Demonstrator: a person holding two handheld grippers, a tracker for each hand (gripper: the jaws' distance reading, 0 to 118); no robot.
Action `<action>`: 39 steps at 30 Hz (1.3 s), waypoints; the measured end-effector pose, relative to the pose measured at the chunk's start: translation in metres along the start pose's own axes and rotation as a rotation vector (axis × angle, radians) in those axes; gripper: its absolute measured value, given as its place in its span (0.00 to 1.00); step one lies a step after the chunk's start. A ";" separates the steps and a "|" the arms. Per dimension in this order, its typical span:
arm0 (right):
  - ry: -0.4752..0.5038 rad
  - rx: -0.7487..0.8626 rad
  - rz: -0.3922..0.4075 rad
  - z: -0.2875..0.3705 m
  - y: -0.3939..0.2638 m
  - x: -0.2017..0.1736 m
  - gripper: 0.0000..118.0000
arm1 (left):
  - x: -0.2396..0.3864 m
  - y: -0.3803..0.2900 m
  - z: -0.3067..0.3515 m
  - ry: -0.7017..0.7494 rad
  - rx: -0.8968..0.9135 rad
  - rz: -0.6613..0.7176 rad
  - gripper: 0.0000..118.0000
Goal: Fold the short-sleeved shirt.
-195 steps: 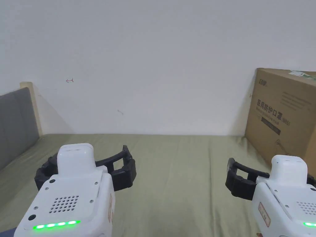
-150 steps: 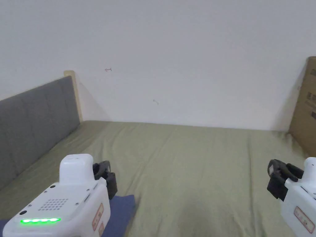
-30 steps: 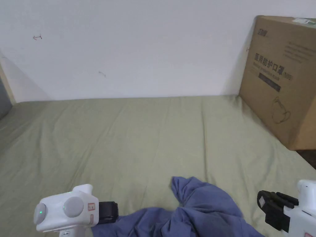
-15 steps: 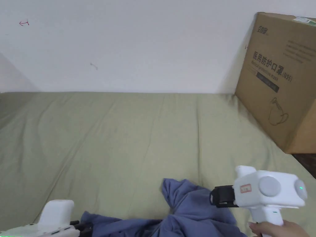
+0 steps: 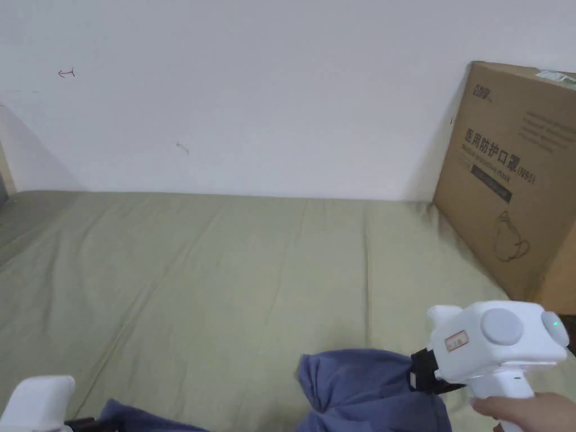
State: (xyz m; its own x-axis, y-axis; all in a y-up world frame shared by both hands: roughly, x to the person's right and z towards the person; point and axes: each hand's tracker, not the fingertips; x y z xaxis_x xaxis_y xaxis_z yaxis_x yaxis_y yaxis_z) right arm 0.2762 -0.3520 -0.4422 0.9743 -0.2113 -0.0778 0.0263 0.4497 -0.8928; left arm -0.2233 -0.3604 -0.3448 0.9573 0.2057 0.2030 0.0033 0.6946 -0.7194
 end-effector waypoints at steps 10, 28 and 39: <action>-0.115 0.342 0.058 0.191 0.059 -0.020 0.00 | -0.031 0.156 0.099 0.185 0.270 -0.104 0.02; -0.264 0.795 0.083 0.269 0.227 -0.077 0.00 | -0.026 0.348 0.113 0.261 0.515 0.005 0.02; -0.319 0.755 0.081 0.147 0.208 -0.059 0.00 | -0.043 0.310 0.021 0.317 0.471 0.031 0.02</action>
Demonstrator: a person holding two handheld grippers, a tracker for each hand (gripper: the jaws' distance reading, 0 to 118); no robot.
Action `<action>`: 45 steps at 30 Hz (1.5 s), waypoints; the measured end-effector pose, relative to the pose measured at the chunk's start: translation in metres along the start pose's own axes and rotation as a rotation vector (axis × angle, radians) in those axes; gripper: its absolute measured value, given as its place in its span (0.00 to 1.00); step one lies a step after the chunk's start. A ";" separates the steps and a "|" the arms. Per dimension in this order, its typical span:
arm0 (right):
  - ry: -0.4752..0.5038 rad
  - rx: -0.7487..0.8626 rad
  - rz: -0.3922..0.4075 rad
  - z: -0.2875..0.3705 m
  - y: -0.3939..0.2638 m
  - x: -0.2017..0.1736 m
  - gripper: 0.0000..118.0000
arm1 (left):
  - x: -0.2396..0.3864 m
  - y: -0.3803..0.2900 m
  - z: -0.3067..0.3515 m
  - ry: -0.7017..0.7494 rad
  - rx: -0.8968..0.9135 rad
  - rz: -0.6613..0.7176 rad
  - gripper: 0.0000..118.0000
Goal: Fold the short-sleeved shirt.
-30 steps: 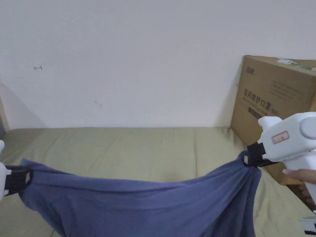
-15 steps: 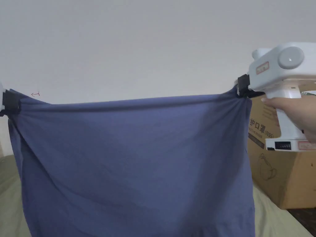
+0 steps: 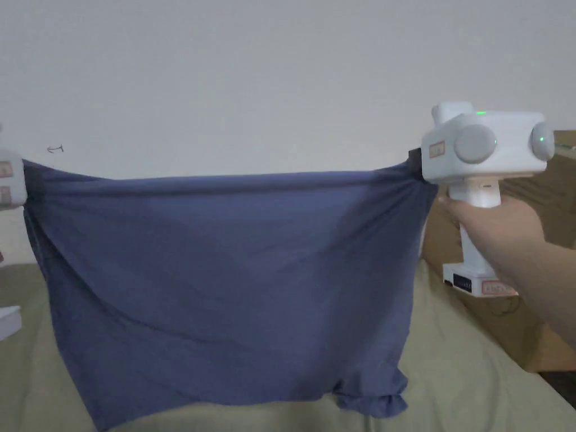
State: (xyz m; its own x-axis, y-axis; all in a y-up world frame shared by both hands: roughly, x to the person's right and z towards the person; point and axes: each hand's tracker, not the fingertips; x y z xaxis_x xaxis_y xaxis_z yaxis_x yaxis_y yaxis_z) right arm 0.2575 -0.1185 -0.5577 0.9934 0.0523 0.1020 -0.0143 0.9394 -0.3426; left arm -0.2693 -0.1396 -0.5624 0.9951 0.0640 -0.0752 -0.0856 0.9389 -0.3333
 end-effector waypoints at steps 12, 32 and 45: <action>0.150 -0.748 -0.105 0.038 -0.376 0.052 0.00 | -0.049 -0.343 0.034 -0.127 -0.718 -0.069 0.02; 0.196 -0.786 -0.136 0.220 -0.404 0.072 0.52 | -0.092 -0.363 0.192 -0.261 -0.770 0.068 0.39; 0.249 -0.675 -0.174 0.216 -0.356 0.057 0.75 | -0.062 -0.311 0.196 -0.339 -0.661 0.210 0.80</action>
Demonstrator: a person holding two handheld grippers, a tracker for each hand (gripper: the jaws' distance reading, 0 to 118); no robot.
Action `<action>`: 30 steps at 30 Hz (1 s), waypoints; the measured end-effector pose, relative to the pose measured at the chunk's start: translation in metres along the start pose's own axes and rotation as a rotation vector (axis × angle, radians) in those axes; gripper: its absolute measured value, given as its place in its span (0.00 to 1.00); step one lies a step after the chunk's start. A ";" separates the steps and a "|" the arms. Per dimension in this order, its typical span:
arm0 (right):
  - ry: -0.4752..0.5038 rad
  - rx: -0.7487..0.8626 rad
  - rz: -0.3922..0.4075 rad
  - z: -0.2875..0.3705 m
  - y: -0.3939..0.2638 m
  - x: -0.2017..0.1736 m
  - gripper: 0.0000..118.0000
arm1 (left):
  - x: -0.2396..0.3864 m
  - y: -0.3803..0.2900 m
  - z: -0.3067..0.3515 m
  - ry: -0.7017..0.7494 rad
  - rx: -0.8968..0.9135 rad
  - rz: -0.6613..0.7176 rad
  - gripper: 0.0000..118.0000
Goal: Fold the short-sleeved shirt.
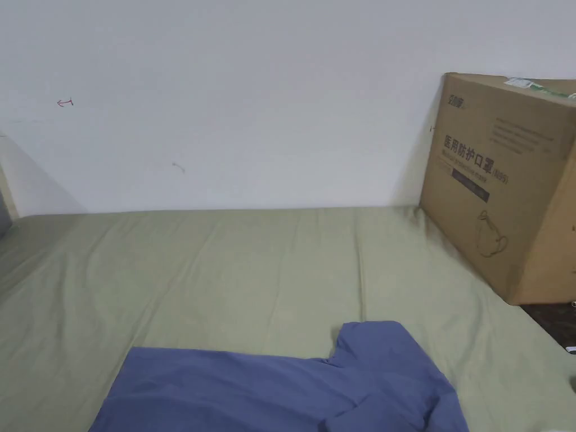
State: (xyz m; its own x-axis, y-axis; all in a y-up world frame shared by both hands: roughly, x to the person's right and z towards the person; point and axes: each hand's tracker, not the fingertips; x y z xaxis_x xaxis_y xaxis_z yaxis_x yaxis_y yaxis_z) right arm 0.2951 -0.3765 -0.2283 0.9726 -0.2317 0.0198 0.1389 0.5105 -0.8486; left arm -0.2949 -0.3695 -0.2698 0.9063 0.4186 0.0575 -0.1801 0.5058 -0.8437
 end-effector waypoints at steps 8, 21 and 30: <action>0.275 0.353 -0.112 0.039 0.068 -0.029 0.01 | 0.059 0.091 -0.013 -0.021 0.154 -0.204 0.01; 0.345 0.185 -0.213 -0.061 0.106 -0.019 0.01 | -0.011 0.254 -0.258 0.237 -0.104 -0.228 0.88; 0.264 0.120 -0.219 -0.099 0.110 0.009 0.01 | -0.036 0.232 -0.315 0.248 -0.173 -0.224 0.91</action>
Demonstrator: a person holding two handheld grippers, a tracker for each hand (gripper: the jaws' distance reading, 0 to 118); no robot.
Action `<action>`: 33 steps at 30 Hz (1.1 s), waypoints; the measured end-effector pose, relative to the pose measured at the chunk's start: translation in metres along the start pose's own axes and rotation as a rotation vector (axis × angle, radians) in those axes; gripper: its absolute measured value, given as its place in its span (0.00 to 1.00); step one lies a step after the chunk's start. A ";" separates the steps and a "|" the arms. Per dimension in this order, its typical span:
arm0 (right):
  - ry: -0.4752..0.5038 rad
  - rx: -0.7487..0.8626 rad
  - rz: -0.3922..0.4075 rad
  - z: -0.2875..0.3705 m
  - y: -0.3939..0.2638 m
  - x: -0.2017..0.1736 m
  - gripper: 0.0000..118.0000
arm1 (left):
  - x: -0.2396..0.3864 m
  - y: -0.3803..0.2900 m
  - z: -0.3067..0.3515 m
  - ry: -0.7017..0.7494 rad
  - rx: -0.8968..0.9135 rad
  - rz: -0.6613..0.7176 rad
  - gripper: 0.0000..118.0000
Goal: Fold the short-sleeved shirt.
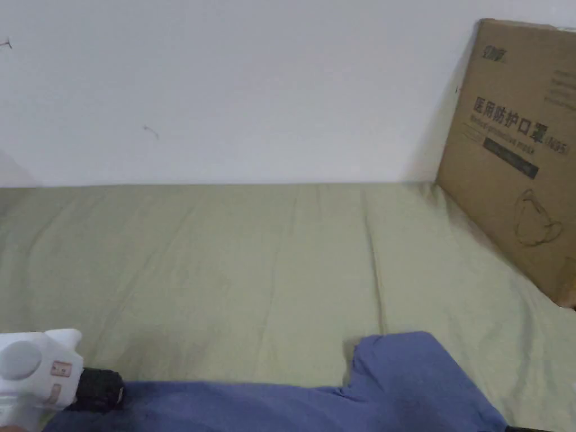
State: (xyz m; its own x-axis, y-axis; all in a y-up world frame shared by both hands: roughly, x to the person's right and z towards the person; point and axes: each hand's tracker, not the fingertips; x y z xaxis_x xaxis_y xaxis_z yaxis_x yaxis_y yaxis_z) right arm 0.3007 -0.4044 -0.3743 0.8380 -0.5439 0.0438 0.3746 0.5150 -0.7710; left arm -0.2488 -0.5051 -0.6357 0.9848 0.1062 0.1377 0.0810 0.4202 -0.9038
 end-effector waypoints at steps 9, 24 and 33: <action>-0.220 -0.072 0.046 -0.056 0.086 0.032 0.95 | 0.024 -0.028 0.087 0.007 0.117 -0.192 0.01; -0.464 -0.240 0.238 -0.147 0.108 0.049 0.00 | 0.025 -0.072 0.169 -0.063 0.192 -0.155 0.01; -0.248 0.143 0.323 0.004 0.109 -0.042 0.00 | 0.039 -0.078 0.262 -0.044 0.405 -0.132 0.01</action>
State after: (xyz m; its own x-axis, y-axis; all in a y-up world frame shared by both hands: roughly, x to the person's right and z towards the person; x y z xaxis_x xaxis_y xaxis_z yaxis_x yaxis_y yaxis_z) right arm 0.3084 -0.3228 -0.4578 0.9847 -0.1728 -0.0202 0.1141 0.7290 -0.6749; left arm -0.2569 -0.2975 -0.4533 0.9618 0.0626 0.2664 0.1300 0.7522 -0.6460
